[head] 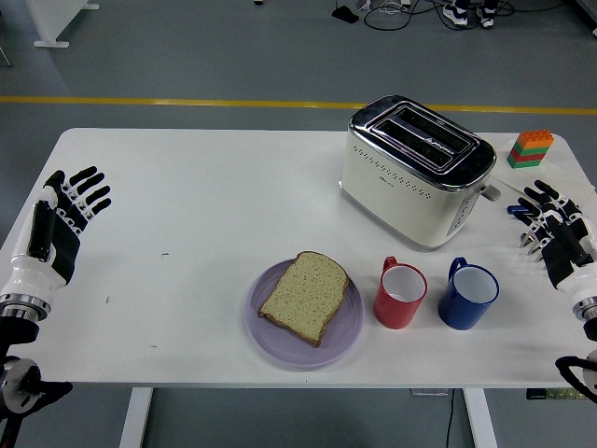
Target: Push plate across desktop,pick up the break from the machine,place the break in the plate
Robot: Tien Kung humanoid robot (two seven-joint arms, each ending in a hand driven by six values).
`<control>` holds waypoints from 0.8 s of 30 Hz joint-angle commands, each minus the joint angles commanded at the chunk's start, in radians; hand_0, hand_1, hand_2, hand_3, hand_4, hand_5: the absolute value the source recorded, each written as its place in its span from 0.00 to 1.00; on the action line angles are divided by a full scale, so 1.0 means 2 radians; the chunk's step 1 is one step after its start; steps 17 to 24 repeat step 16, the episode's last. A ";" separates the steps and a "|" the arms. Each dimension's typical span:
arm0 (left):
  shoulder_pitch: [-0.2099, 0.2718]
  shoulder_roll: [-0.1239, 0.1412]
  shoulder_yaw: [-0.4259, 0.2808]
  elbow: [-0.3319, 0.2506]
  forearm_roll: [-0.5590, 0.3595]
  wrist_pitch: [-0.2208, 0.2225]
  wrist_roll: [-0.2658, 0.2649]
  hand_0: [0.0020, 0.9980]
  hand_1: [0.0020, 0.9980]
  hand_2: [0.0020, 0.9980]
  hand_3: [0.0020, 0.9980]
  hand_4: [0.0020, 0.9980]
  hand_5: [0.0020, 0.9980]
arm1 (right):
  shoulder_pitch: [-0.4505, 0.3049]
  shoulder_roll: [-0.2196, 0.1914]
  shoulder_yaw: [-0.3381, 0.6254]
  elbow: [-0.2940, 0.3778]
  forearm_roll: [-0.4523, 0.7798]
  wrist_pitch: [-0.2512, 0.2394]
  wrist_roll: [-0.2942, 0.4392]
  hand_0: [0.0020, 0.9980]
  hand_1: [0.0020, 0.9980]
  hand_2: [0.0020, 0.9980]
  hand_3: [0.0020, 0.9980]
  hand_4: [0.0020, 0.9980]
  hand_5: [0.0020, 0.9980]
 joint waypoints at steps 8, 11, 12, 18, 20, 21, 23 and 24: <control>0.003 -0.008 0.006 0.008 -0.024 0.015 -0.017 0.79 0.79 0.80 0.74 0.55 1.00 | -0.001 -0.001 -0.002 0.003 0.030 0.007 -0.005 0.79 0.75 0.73 0.69 0.53 0.34; 0.004 -0.013 0.013 0.015 -0.089 0.033 -0.053 0.79 0.78 0.80 0.74 0.55 1.00 | -0.002 -0.001 -0.002 0.006 0.075 0.011 -0.008 0.79 0.75 0.73 0.69 0.53 0.34; 0.006 -0.016 0.015 0.015 -0.109 0.038 -0.064 0.79 0.78 0.80 0.74 0.55 1.00 | -0.003 -0.001 -0.004 0.006 0.081 0.011 -0.008 0.79 0.75 0.73 0.69 0.53 0.34; 0.011 -0.018 0.024 0.017 -0.189 0.038 -0.093 0.79 0.78 0.80 0.74 0.55 1.00 | -0.006 -0.001 -0.007 0.004 0.095 0.010 -0.009 0.79 0.75 0.73 0.69 0.53 0.34; 0.011 -0.018 0.024 0.017 -0.189 0.038 -0.093 0.79 0.78 0.80 0.74 0.55 1.00 | -0.006 -0.001 -0.007 0.004 0.095 0.010 -0.009 0.79 0.75 0.73 0.69 0.53 0.34; 0.011 -0.018 0.024 0.017 -0.189 0.038 -0.093 0.79 0.78 0.80 0.74 0.55 1.00 | -0.006 -0.001 -0.007 0.004 0.095 0.010 -0.009 0.79 0.75 0.73 0.69 0.53 0.34; 0.011 -0.018 0.024 0.017 -0.189 0.038 -0.093 0.79 0.78 0.80 0.74 0.55 1.00 | -0.006 -0.001 -0.007 0.004 0.095 0.010 -0.009 0.79 0.75 0.73 0.69 0.53 0.34; 0.011 -0.018 0.024 0.017 -0.189 0.038 -0.093 0.79 0.78 0.80 0.74 0.55 1.00 | -0.006 -0.001 -0.007 0.004 0.095 0.010 -0.009 0.79 0.75 0.73 0.69 0.53 0.34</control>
